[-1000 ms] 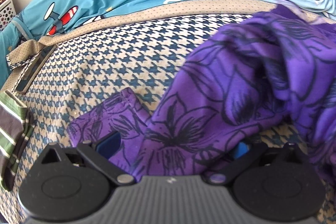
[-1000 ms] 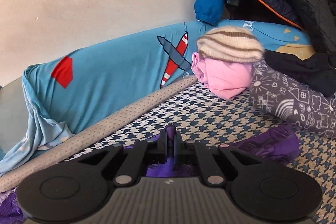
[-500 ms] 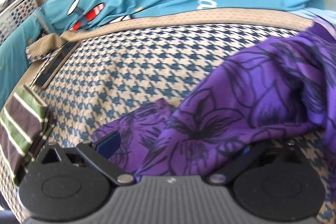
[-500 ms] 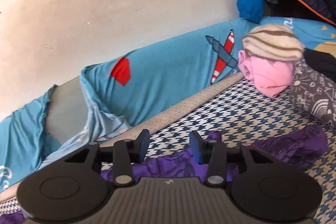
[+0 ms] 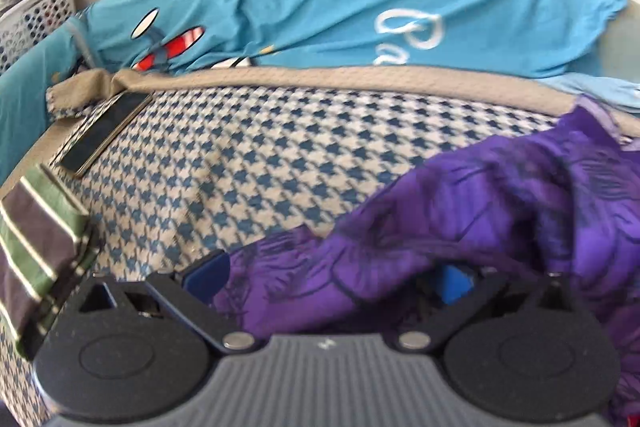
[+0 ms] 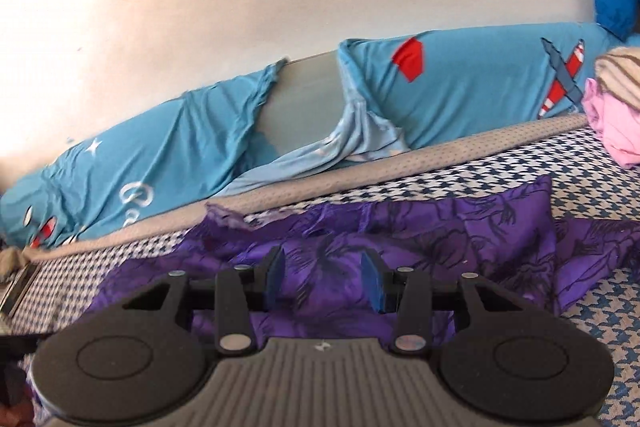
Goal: Fold clothes
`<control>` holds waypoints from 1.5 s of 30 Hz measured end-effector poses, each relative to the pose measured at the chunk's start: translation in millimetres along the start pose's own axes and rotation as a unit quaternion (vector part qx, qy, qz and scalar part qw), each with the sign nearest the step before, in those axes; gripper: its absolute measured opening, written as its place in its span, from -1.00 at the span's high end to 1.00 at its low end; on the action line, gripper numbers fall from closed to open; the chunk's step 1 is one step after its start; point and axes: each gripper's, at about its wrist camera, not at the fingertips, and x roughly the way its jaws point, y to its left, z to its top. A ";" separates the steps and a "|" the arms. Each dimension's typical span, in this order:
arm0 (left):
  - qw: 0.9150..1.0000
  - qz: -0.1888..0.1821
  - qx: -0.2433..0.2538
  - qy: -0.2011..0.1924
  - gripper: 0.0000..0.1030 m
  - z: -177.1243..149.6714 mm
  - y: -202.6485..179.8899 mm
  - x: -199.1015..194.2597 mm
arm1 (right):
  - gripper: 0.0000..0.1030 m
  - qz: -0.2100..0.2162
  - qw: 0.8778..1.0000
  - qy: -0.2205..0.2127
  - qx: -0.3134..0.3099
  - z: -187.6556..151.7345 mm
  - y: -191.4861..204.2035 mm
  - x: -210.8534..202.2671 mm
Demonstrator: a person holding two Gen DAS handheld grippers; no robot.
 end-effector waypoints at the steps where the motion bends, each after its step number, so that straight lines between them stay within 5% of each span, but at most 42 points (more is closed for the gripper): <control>1: 1.000 0.001 0.006 -0.002 -1.00 -1.1 -2.8 -1.4 | 0.19 0.015 1.000 0.005 -0.015 -5.2 7.9 -3.9; 9: 1.000 -0.002 0.000 0.024 -1.00 -4.6 -4.3 3.9 | 0.20 0.072 0.979 0.042 -0.187 -66.2 83.4 -21.7; 17: 0.999 -0.008 0.001 0.031 -1.00 -4.9 -4.0 5.5 | 0.13 0.021 0.935 0.075 -0.345 -118.7 120.9 3.4; 20: 0.999 -0.011 0.007 0.034 -1.00 -6.9 -7.6 6.5 | -0.09 0.014 0.924 0.086 -0.373 -129.5 124.9 10.9; 23: 0.999 -0.008 0.022 0.039 -1.00 -9.2 -13.3 8.1 | -0.10 0.004 0.918 0.082 -0.387 -135.9 128.1 15.7; 26: 0.999 -0.009 0.024 0.038 -1.00 -10.6 -13.5 4.8 | -0.04 0.005 0.921 0.076 -0.383 -137.4 125.2 18.3; 28: 0.999 -0.016 0.022 0.031 -1.00 -10.5 -10.4 -0.2 | 0.21 -0.001 0.922 0.071 -0.380 -136.9 122.6 19.4; 29: 0.999 -0.017 0.025 0.025 -1.00 -11.0 -9.7 -2.5 | 0.51 -0.003 0.924 0.069 -0.376 -135.5 120.7 19.7; 32: 0.999 -0.018 0.037 0.012 -1.00 -13.5 -8.9 -7.9 | 0.72 0.004 0.939 0.067 -0.337 -123.8 110.7 17.6; 45: 0.994 -0.058 0.093 -0.008 -1.00 -47.1 -6.1 -32.4 | 0.75 0.083 0.984 0.029 -0.156 -67.2 74.4 -32.1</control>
